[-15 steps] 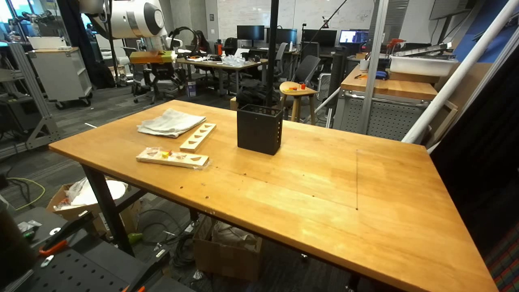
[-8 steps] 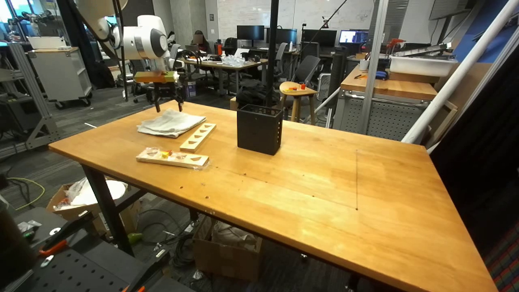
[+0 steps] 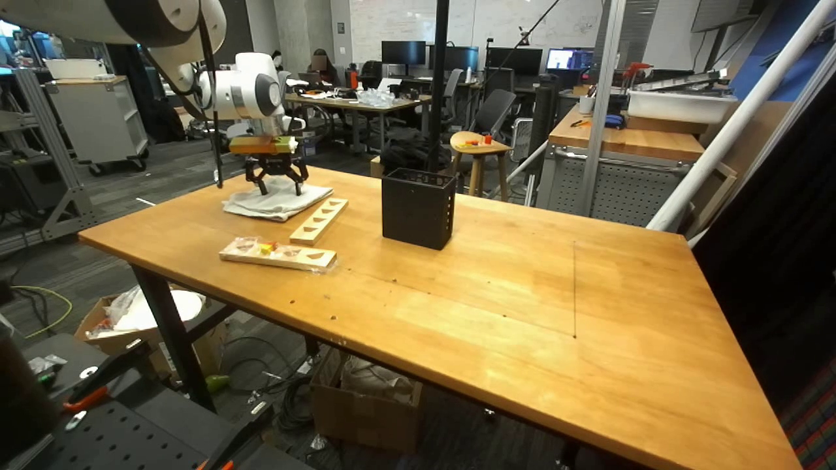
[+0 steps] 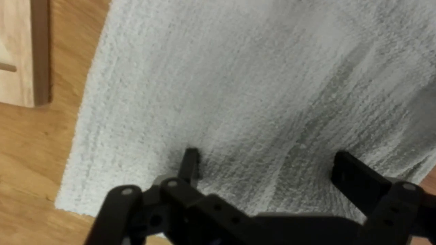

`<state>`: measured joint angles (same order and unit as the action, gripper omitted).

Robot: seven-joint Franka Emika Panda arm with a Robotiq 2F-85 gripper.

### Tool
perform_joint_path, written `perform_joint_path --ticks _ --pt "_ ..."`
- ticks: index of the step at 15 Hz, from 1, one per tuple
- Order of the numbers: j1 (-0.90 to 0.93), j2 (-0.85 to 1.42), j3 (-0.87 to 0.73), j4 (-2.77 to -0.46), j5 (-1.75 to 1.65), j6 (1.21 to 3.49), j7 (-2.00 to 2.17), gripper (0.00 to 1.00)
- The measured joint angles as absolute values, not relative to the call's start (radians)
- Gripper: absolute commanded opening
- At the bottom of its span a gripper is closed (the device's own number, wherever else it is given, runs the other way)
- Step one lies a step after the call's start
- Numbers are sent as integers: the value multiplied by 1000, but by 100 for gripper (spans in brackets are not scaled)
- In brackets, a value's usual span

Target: Put the white towel in the black box

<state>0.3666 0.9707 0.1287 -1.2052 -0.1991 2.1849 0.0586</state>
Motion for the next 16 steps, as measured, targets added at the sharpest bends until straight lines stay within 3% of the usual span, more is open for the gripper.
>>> perform_joint_path --ticks 2,9,12,16 --pt "367 982 127 -1185 -199 2185 58 70" --pt "371 989 125 -1150 -199 2184 58 16" --pt "377 979 126 -1148 -199 2181 59 8" --pt "390 969 126 -1148 -199 2168 59 12"
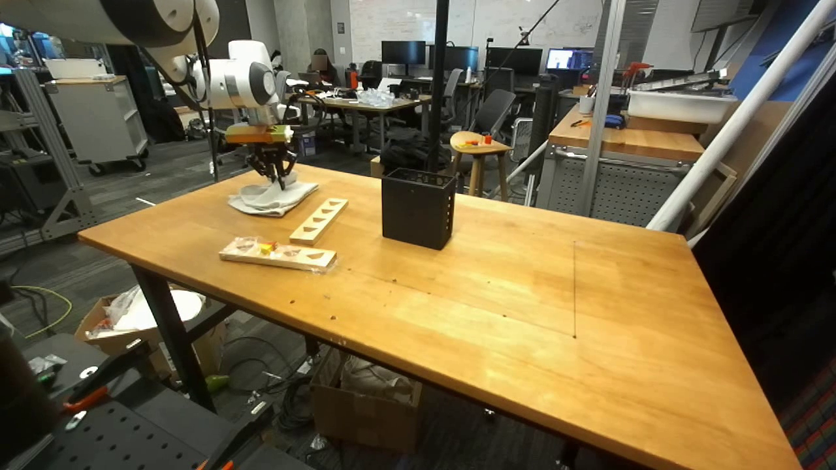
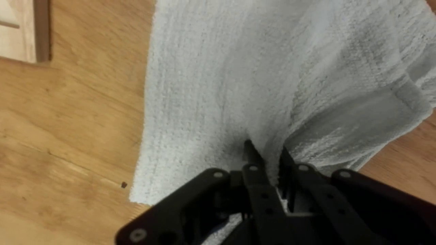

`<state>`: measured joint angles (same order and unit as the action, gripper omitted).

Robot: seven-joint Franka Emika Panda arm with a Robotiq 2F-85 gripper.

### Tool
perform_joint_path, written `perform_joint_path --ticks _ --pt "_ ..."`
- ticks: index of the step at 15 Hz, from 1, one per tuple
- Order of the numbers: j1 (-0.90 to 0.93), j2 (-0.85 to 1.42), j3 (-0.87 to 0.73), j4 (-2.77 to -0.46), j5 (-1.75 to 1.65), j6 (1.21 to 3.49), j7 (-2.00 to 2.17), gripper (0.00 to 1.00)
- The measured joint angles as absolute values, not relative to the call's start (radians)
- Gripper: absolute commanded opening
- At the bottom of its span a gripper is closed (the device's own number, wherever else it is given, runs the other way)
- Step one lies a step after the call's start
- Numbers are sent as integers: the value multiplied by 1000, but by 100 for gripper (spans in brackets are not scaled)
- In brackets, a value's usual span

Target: Put the white towel in the black box

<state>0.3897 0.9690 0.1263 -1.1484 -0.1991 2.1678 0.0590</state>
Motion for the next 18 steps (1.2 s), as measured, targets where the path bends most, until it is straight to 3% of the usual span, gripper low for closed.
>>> perform_joint_path --ticks 11,18 --pt "392 854 109 -1174 -201 2059 51 12" --pt "315 682 54 -1316 -215 2041 -46 12"
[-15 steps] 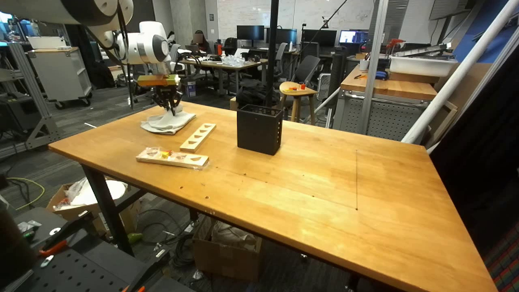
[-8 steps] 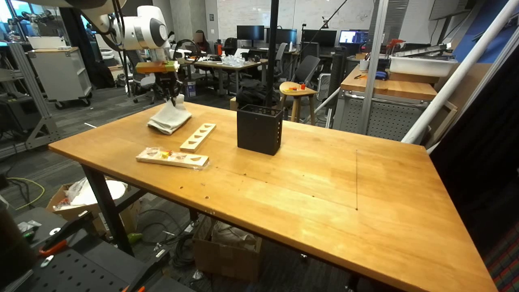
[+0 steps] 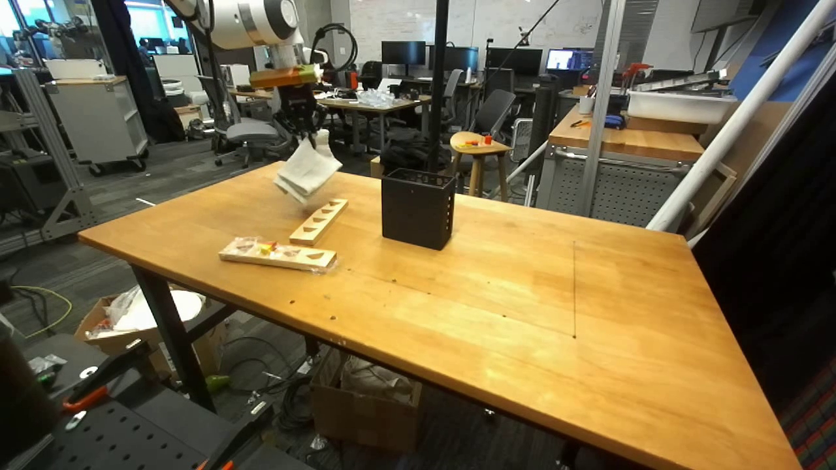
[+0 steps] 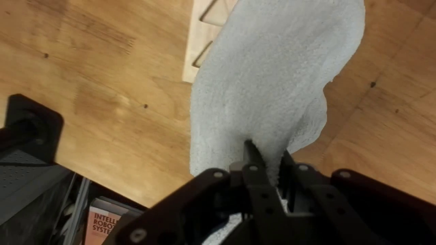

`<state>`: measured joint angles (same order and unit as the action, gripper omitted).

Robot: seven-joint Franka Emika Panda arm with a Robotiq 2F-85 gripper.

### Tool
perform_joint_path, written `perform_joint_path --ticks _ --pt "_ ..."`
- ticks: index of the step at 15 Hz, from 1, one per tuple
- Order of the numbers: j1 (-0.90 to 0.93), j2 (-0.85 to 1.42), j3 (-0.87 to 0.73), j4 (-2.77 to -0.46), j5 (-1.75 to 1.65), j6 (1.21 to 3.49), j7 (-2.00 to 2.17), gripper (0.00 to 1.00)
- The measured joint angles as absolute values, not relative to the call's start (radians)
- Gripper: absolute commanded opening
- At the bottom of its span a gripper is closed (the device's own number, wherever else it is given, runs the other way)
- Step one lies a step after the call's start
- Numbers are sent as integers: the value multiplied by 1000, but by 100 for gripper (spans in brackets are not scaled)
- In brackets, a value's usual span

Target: Put the white towel in the black box

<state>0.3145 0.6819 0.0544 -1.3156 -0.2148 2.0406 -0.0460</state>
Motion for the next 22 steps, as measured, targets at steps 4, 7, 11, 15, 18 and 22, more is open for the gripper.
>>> perform_joint_path --ticks 4,7,11,15,18,22 --pt "254 552 44 -1428 -256 2030 -94 12" --pt "208 454 41 -1518 -272 2029 -114 12" --pt "145 343 38 -1624 -272 2030 -145 12" --pt "80 268 29 -1689 -272 2031 -195 12" --pt "35 236 17 -1713 -272 2031 -255 12" --pt "-16 229 10 -1724 -269 2033 -350 12"
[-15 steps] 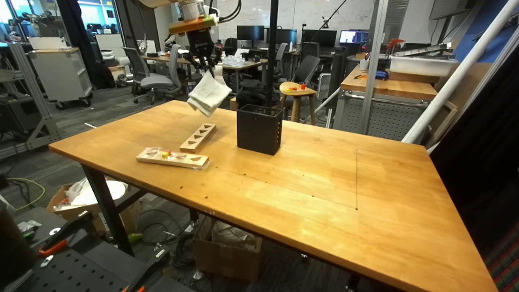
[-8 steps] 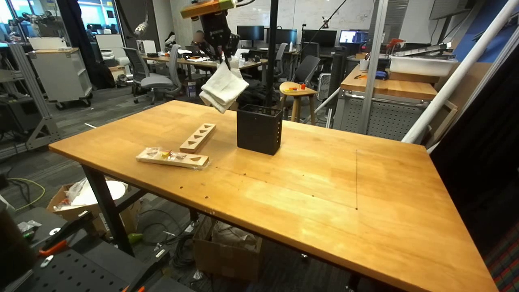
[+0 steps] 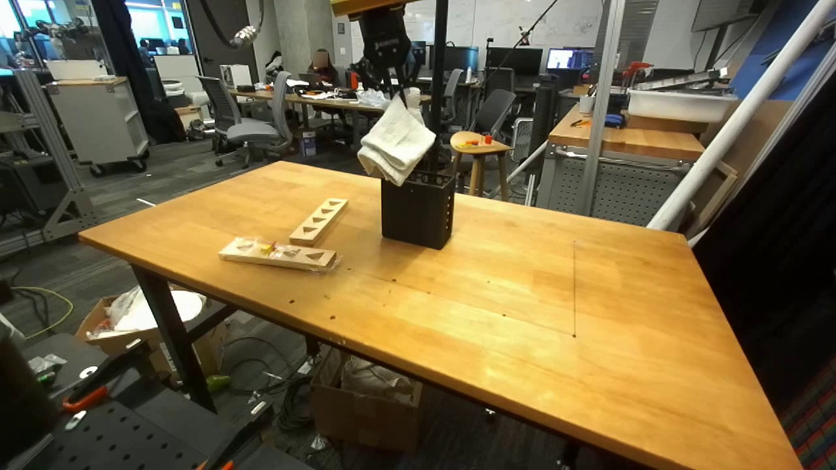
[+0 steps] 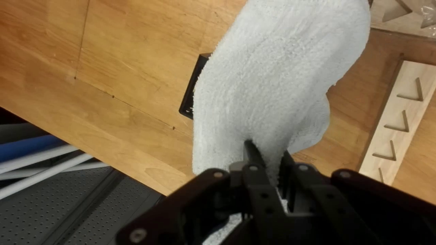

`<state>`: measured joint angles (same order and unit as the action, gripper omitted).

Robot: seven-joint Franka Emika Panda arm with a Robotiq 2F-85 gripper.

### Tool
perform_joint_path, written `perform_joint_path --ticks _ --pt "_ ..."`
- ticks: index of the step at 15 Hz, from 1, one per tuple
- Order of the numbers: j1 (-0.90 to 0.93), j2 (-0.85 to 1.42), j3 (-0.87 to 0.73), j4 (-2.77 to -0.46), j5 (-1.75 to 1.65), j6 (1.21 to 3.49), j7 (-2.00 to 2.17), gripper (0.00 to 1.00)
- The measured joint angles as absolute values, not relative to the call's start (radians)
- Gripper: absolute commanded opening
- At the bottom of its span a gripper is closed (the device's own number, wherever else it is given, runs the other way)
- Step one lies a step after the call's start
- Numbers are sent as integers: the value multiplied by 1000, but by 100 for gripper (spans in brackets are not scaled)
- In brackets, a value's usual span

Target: Put the white towel in the black box

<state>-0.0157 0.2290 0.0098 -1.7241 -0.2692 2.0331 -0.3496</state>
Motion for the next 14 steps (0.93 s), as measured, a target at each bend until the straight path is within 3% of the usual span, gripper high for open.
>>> perform_joint_path --ticks 14 --pt "-81 306 9 -1732 -174 2120 -432 12"
